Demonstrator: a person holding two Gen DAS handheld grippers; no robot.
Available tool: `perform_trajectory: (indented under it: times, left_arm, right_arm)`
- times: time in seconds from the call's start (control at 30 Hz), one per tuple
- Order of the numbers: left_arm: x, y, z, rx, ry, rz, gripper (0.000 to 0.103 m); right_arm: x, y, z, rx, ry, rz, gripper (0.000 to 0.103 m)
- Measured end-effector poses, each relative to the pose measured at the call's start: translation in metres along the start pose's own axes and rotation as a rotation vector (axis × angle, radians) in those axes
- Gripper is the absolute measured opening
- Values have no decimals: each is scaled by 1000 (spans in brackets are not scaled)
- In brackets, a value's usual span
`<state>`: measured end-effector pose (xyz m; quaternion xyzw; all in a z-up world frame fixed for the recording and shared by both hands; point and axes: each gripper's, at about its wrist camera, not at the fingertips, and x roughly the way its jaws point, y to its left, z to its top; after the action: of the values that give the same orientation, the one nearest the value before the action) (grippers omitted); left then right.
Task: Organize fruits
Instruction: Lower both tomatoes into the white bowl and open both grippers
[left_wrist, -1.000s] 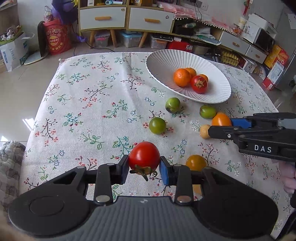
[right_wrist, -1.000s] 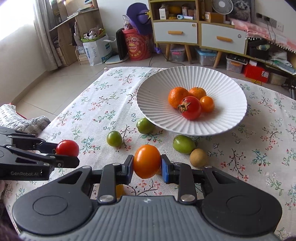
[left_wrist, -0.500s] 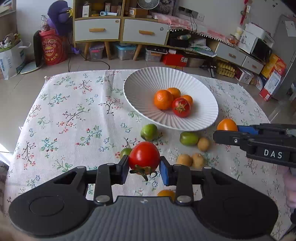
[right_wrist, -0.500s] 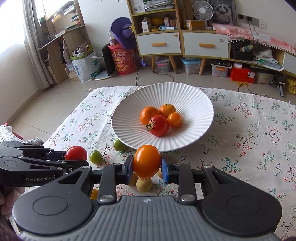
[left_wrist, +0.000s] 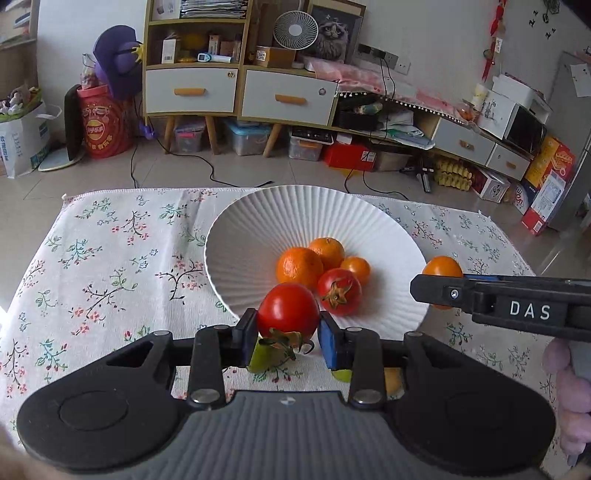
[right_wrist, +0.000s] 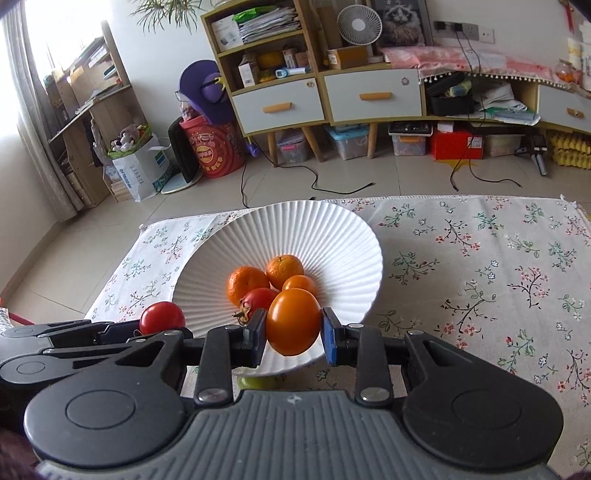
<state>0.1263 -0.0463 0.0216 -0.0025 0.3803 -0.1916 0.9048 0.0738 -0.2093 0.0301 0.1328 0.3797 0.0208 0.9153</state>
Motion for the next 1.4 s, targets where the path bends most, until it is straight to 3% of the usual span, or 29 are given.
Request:
perform_trajectory:
  times: [0.43,0.83,0.93,1.1,1.4]
  left_arm:
    - [29,-17,2,81,24,7,31]
    - [38,-19,-3,142,-21,-15,32]
    - [37,-21,-3,158,-23,-6,42]
    - [28,-24,0,156,-20,5,59]
    - [-1,-27,-7,196,-23,5,83]
  right_arm:
    - [23,-5,2,-1,80,3,27]
    - [32,-7,2,9,51,6,28]
    - [31,-8,2,11,42,9,31]
    - [20,-8,5,27,38,18,50]
    - [5,-2,7,0,26,5,73]
